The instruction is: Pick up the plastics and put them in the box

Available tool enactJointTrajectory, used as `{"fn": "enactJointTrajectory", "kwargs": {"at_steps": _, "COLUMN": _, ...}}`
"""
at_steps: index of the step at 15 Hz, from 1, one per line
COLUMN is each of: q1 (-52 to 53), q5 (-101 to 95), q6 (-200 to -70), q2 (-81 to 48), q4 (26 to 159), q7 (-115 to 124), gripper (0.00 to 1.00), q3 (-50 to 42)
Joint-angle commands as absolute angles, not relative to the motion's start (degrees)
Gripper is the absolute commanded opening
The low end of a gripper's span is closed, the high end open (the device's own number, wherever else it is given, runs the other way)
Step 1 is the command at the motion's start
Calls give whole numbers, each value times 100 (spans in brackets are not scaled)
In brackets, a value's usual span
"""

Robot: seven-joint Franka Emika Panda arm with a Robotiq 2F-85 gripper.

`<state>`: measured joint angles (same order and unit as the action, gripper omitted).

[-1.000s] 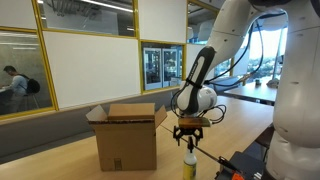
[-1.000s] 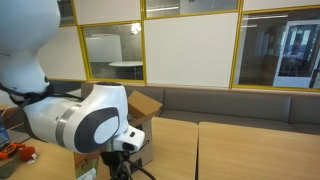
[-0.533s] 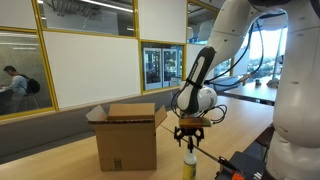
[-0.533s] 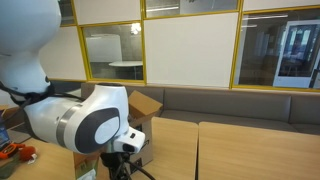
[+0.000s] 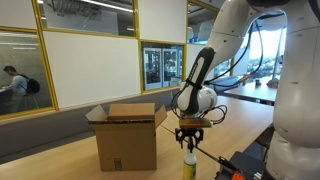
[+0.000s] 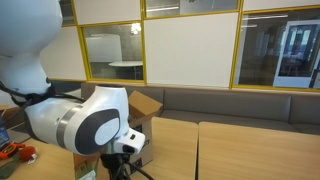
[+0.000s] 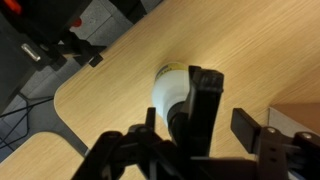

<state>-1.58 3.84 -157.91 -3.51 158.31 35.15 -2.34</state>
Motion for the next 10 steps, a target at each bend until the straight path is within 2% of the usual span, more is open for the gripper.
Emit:
{"fn": "enactJointTrajectory", "kwargs": {"at_steps": 1, "q1": -135, "q5": 411, "q6": -15841, "q2": -356, "q4": 15825, "q7": 3434, "gripper": 49, "q3": -292}}
{"fn": "enactJointTrajectory", "kwargs": {"at_steps": 5, "q1": -137, "q5": 416, "q6": -15843, "q2": -356, "q4": 15820, "q7": 3432, "gripper": 19, "q3": -300}}
{"fn": "enactJointTrajectory", "kwargs": {"at_steps": 10, "q1": -148, "q5": 103, "q6": -15771, "q2": -224, "q4": 15794, "q7": 3599, "gripper": 20, "q3": -375}}
